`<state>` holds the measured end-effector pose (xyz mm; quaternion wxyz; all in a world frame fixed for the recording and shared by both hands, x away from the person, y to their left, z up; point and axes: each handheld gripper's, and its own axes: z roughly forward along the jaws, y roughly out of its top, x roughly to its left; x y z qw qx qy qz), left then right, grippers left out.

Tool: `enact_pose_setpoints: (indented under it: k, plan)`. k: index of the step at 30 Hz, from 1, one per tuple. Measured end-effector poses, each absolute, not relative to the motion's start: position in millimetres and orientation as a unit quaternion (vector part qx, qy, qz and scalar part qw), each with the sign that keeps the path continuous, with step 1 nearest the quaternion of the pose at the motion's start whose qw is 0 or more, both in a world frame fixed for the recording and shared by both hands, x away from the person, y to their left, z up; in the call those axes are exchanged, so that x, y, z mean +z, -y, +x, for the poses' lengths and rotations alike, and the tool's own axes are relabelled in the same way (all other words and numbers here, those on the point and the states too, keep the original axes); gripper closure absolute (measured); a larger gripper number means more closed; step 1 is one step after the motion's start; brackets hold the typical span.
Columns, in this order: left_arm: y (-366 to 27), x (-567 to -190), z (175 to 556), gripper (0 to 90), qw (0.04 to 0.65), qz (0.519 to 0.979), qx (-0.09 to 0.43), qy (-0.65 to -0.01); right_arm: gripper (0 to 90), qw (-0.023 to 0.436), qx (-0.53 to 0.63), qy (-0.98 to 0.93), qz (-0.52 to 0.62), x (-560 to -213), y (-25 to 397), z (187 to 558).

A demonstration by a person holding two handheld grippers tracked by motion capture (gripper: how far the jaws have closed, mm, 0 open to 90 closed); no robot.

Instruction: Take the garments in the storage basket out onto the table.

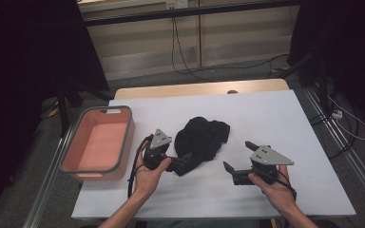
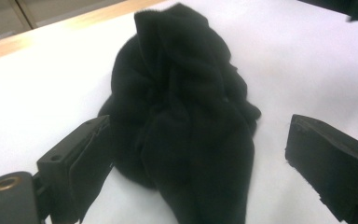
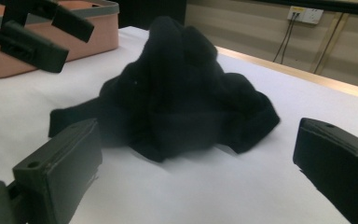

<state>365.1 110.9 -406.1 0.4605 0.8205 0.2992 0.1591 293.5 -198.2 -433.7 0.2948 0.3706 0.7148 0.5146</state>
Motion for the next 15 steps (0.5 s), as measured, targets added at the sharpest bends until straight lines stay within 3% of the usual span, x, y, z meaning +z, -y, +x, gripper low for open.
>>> enact_pose_setpoints:
  k: [15]
  plan:
    - [-140, -423, 343, 6.7, 0.445, 0.823, 0.152, -0.319, 1.7, 0.274, 0.503, -0.731, 0.371, -436, 174, 323]
